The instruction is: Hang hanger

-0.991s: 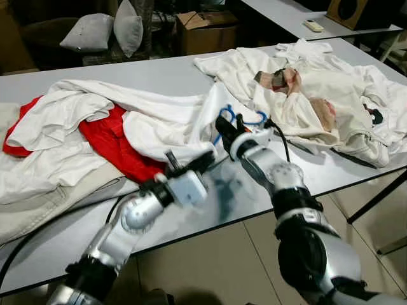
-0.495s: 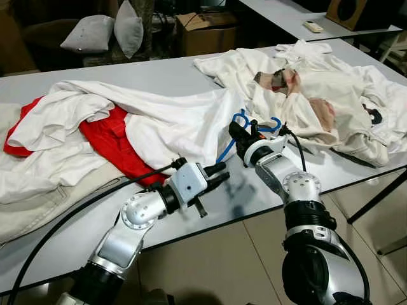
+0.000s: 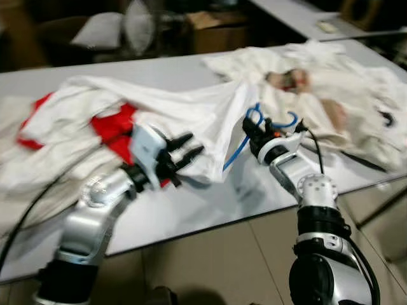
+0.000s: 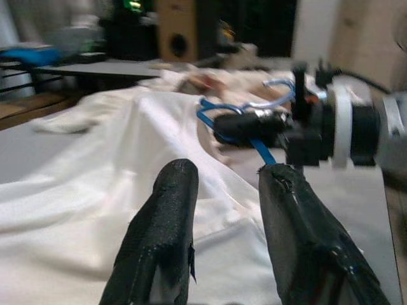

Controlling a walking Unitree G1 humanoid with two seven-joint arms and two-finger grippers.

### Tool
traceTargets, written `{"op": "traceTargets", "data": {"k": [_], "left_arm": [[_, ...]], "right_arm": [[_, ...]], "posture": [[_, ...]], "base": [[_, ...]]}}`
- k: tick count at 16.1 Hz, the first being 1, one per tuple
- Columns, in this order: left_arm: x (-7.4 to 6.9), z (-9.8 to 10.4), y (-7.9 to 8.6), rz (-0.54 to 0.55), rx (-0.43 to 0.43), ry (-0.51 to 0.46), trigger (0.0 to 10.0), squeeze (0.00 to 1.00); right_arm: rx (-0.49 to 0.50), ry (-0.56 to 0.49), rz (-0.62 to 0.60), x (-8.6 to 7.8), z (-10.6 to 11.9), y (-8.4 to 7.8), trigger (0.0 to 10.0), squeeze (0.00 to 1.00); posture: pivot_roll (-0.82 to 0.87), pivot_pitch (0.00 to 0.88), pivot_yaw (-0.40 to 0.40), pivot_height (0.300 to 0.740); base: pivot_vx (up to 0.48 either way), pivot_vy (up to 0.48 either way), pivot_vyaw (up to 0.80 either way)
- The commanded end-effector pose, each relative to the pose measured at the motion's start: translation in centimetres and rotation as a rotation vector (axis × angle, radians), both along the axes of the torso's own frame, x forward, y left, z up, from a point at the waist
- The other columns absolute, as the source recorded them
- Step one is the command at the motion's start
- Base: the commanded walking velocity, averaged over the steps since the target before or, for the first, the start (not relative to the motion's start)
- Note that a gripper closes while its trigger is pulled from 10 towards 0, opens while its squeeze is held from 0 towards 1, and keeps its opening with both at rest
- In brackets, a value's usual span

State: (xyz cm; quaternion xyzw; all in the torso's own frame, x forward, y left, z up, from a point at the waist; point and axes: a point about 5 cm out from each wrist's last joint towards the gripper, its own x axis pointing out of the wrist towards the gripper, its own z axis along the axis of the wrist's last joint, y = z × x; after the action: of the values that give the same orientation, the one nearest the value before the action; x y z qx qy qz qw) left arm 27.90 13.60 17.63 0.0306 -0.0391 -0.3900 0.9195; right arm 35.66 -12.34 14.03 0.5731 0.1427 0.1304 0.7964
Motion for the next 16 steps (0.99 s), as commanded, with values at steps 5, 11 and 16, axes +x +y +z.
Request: {"op": "traceTargets", "data": {"k": [5, 11, 16], "left_arm": [[-1.1, -1.1, 2.5, 0.218, 0.057, 0.144, 10.0, 0.00], [-3.8, -2.7, 2.1, 0.336, 0.021, 0.243, 10.0, 0.00], [-5.1, -2.7, 1.0, 0.304, -0.006, 0.280, 10.0, 0.00]], "right_arm": [[-0.168, -0.205, 0.114, -2.3, 5.1, -1.4, 10.0, 0.00], [-0.306, -0.582, 0.352, -7.6, 13.0, -2.3, 10.0, 0.00], [-0.341, -0.695, 0.601, -10.8, 12.9, -1.5, 10.0, 0.00]], "posture": [[0.10, 0.000, 0.005, 0.740], [0.08, 0.000, -0.020, 0.740], [0.08, 0.000, -0.053, 0.740]], "base": [[0.000, 0.000, 0.80], [0.000, 0.000, 0.80], [0.000, 0.000, 0.80]]}}
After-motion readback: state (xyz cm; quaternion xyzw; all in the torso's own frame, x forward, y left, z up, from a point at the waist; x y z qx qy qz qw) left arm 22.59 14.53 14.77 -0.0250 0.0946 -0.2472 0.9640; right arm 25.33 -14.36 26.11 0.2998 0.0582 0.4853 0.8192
